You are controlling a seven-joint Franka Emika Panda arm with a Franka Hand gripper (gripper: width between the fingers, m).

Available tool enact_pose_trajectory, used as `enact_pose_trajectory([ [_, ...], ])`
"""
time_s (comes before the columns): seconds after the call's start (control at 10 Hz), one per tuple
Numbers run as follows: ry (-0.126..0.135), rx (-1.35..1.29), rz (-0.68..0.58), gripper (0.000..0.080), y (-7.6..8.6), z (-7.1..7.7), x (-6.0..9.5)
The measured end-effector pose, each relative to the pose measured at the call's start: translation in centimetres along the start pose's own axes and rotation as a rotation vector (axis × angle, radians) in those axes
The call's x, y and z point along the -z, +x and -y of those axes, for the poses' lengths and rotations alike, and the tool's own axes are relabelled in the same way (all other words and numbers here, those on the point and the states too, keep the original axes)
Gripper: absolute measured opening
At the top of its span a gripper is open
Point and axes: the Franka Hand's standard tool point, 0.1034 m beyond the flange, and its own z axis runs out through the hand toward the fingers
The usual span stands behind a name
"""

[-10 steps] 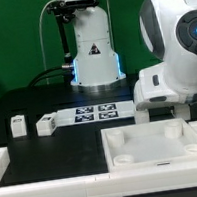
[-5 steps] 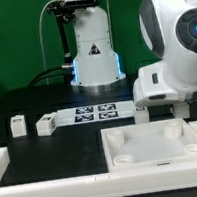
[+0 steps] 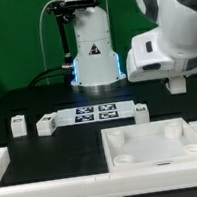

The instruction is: Assemble one leg

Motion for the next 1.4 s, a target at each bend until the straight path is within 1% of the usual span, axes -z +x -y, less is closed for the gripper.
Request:
enact_pose_trajectory([
  [0.1,0.001,0.001,-0.02,0.0288,0.4,0.1,-0.1],
  [0.2,0.02,0.005,-0.18,0.0288,1.5,0.6,0.8],
  [0.3,0.024,0.007,-0.282,0.0288,1.1,0.6,0.8],
  [0.4,0.032,0.007,-0.385,0.0288,1.4,0.7,1.0],
  [0.5,0.041,0.019,-0.514,0.0288,1.6,0.7,1.5],
  [0.6,0.028,0.035,-0.565,0.0288,1.5,0.2,2.4],
  [0.7,0.03,0.05,-0.689,0.0288,2.0,0.2,3.9],
  [0.8,0.029,0.068,-0.779,0.0288,1.9,0.2,4.7],
  [0.9,0.03,0.081,-0.837,0.0288,2.0,0.1,5.8],
  [1.0,0.038,0.105,-0.95,0.0288,2.5,0.3,7.5],
  [1.1,0.032,0.137,-1.011,0.0288,2.9,0.2,8.2],
  [1.2,0.022,0.155,-1.015,0.0288,3.1,-0.2,8.6],
  [1.3,0.027,0.151,-1.013,0.0288,3.1,0.0,8.5],
  [1.4,0.026,0.154,-1.012,0.0288,3.1,0.0,8.4],
])
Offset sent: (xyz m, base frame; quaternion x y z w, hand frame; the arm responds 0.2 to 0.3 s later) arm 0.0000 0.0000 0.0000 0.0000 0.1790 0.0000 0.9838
